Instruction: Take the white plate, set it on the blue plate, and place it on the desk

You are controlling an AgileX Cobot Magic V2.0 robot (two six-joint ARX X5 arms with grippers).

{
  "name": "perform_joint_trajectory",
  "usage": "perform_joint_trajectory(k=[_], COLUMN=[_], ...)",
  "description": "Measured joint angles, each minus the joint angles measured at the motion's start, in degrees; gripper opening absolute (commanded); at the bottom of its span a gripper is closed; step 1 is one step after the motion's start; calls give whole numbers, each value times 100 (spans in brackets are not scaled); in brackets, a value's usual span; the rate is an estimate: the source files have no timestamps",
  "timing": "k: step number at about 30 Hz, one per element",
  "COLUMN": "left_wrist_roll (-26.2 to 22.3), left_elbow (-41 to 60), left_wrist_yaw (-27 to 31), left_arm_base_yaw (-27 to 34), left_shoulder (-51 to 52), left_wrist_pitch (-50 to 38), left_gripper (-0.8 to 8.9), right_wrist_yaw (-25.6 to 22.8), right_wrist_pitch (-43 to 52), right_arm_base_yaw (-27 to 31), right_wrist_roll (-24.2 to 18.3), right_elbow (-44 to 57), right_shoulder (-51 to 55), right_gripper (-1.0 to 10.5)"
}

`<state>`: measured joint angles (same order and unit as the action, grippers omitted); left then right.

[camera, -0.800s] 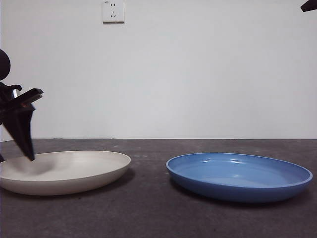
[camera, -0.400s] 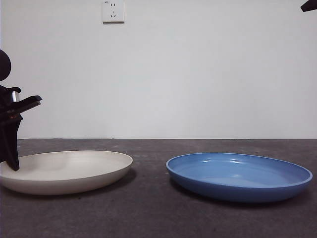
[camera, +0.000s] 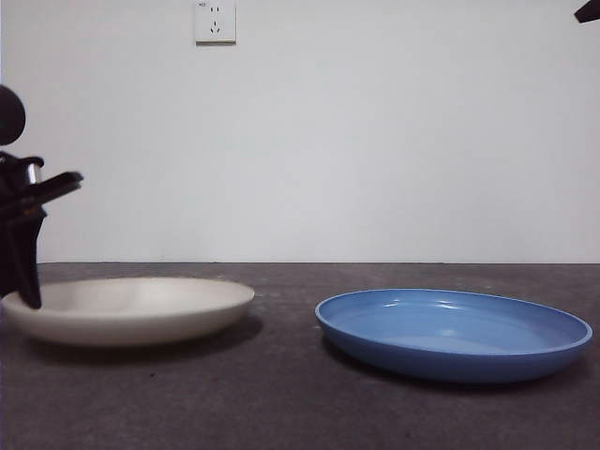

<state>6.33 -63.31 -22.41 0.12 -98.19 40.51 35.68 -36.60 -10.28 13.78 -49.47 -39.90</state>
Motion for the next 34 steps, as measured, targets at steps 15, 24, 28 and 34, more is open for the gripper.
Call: perform_joint_trajectory(k=[15, 24, 28, 34], left_wrist_roll=[503, 848, 885, 883], left_elbow=[-1598, -2697, -3338, -4087], left_wrist_yaw=[-267, -267, -267, -256], left_arm_base_yaw=[-1596, -2605, -2992, -3386], left_shoulder=[0, -763, -1368, -2114], left_wrist_pitch=[804, 927, 1233, 1515], left_gripper=[8, 8, 8, 8], right_wrist_yaw=[-986, -1493, -1495, -1493], right_wrist_pitch=[-2214, -3307, -3357, -3390], right_arm_base_yaw=[33, 33, 33, 33], right_wrist_roll=[-636, -1110, -1147, -1172], right_elbow=[-1154, -1801, -1801, -1801], right_shoulder=[210, 605, 857, 1073], right_gripper=[603, 603, 602, 603])
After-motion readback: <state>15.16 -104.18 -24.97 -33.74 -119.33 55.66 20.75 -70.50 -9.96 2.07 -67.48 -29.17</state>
